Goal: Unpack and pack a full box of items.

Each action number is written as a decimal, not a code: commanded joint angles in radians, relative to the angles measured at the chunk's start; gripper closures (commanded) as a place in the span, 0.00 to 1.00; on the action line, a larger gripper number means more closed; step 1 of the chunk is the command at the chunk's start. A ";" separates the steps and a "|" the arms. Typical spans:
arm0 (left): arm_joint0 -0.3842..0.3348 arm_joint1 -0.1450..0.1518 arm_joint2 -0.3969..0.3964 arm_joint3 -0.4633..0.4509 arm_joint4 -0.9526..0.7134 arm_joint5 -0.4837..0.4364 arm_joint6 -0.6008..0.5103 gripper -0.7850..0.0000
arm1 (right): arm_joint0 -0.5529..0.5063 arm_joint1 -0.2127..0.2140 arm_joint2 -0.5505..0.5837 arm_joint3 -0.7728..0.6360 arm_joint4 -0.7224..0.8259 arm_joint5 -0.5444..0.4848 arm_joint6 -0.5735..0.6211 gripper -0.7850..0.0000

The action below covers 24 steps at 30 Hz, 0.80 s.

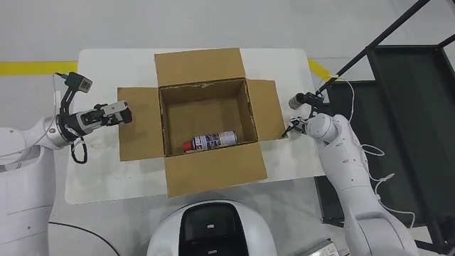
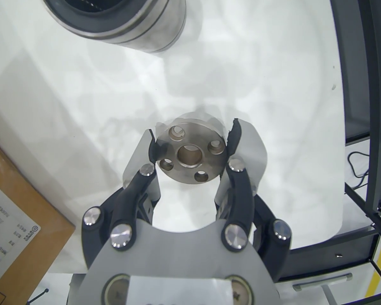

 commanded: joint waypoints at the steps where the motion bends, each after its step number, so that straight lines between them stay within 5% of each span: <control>1: 0.000 0.000 0.000 0.000 0.000 0.000 0.000 0.00 | 0.004 0.000 -0.002 0.007 0.005 -0.001 -0.005 0.40; 2: 0.000 0.000 0.000 0.000 0.000 0.000 0.000 0.00 | 0.003 0.000 -0.001 0.007 0.007 -0.001 -0.007 0.27; 3: 0.000 0.000 0.000 0.000 0.000 0.000 0.000 0.00 | 0.001 0.001 0.003 0.001 0.012 0.001 -0.012 0.00; 8: 0.000 0.000 0.000 0.000 0.000 0.000 0.000 0.00 | -0.073 0.011 0.053 -0.110 0.041 0.016 -0.025 0.00; 17: 0.000 0.000 0.000 0.000 0.000 0.000 0.000 0.00 | -0.374 0.026 0.169 -0.632 0.066 0.092 -0.047 0.00; 24: 0.000 0.000 0.000 0.000 0.000 0.000 0.000 0.00 | -0.428 0.026 0.115 -0.896 0.063 0.020 -0.054 0.00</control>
